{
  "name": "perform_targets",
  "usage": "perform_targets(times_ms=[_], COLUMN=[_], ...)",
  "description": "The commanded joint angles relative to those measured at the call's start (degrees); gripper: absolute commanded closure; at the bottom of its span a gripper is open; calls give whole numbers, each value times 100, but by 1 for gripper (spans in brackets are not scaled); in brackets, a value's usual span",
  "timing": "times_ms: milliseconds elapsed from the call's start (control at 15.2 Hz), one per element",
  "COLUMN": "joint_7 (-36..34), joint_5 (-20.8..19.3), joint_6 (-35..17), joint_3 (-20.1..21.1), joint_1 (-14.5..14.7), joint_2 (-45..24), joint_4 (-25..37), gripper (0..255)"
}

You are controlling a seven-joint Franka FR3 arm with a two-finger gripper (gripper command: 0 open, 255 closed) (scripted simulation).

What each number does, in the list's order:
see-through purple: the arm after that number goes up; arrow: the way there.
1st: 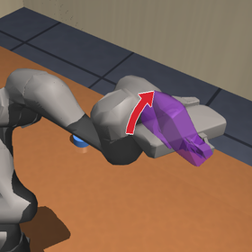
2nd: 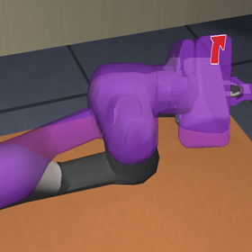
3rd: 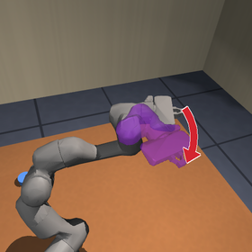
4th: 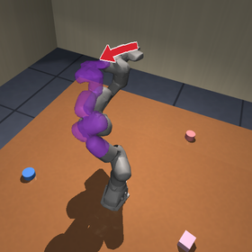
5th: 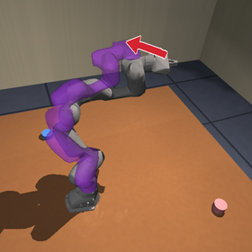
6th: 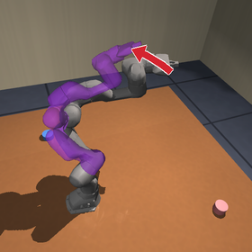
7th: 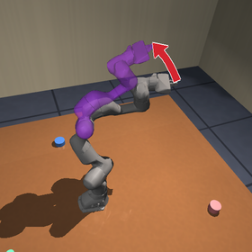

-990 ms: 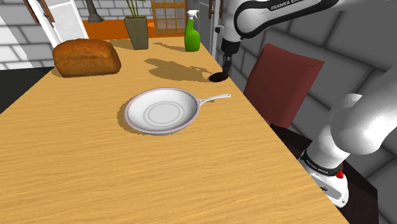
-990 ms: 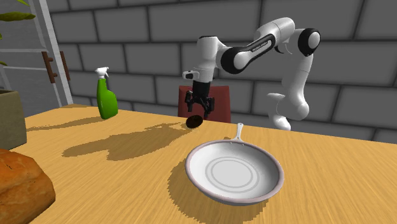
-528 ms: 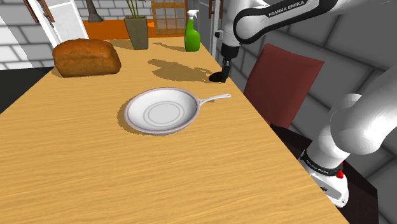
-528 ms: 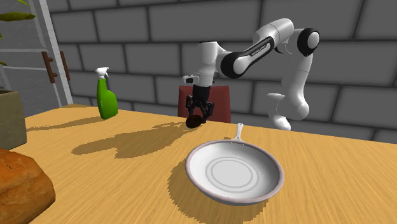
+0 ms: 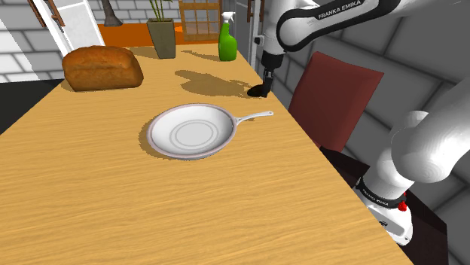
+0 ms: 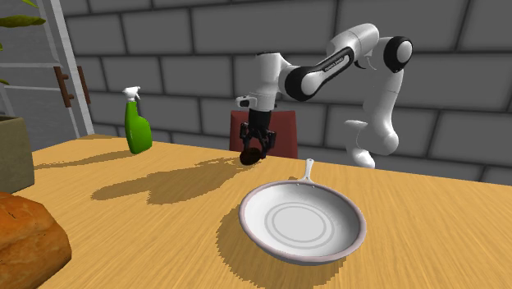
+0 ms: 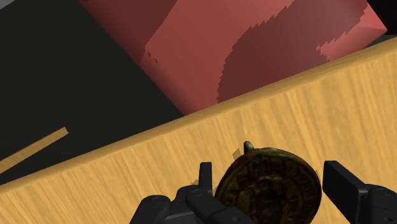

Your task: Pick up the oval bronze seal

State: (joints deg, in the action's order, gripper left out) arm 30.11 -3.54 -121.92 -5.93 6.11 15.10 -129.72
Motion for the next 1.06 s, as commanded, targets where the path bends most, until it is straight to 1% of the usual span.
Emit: perform_targets(times_ms=[0, 858, 990], joint_7=[6, 30, 31], joint_5=[2, 19, 19], joint_6=[123, 1134, 1145], joint_3=[1, 26, 27], joint_1=[0, 11, 11], joint_2=[28, 160, 161], joint_4=[96, 975, 986], gripper=[255, 255, 255])
